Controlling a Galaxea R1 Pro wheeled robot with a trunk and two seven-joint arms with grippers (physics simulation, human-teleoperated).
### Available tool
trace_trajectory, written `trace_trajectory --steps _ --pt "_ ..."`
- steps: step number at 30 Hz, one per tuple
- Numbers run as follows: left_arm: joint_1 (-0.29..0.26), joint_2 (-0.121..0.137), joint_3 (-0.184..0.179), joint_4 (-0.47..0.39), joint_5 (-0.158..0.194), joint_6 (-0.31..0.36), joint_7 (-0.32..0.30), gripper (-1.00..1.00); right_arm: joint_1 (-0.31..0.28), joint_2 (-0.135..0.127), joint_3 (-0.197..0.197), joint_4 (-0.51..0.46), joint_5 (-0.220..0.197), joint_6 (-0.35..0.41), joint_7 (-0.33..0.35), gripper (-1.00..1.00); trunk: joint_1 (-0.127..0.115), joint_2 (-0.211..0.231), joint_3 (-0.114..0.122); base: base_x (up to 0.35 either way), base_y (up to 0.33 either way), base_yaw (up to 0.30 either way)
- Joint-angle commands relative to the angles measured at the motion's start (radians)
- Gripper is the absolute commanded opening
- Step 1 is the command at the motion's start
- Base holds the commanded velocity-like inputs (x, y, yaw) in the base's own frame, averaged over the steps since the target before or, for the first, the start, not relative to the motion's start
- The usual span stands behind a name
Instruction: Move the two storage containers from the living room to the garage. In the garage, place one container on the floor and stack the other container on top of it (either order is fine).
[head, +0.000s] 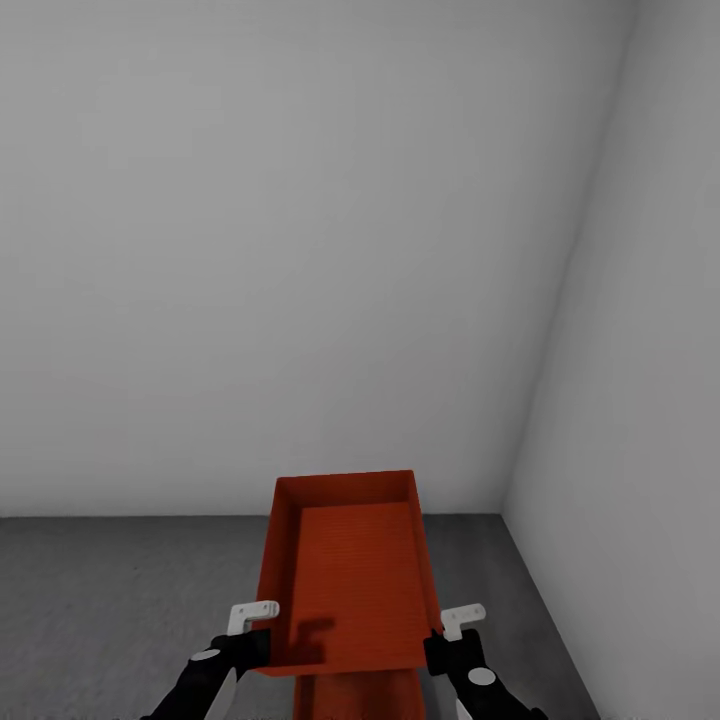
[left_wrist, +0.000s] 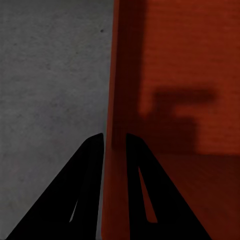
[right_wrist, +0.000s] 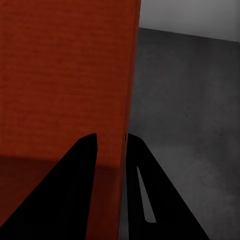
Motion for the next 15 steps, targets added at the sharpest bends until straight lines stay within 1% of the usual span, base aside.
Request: trace_trajectory --steps 1,6,15 --pt "-0.001 -0.001 0.007 -0.004 -0.016 -0.08 0.035 -1.0 0.0 0.016 0.014 0.002 -0.006 -0.002 0.089 -1.0 0.001 -0.003 -0.004 0.0 0.0 0.0" --pt "-0.001 -0.001 0.007 -0.004 -0.017 -0.08 0.036 -1.0 0.0 0.016 0.015 0.002 -0.006 -0.002 0.089 -1.0 0.001 -0.003 -0.012 0.0 0.0 0.0" --pt "-0.001 -0.001 0.008 -0.003 -0.016 -0.083 0.036 -1.0 0.0 0.016 0.015 0.002 -0.004 -0.002 0.089 -1.0 0.035 -0.066 -0.055 0.0 0.0 0.0"
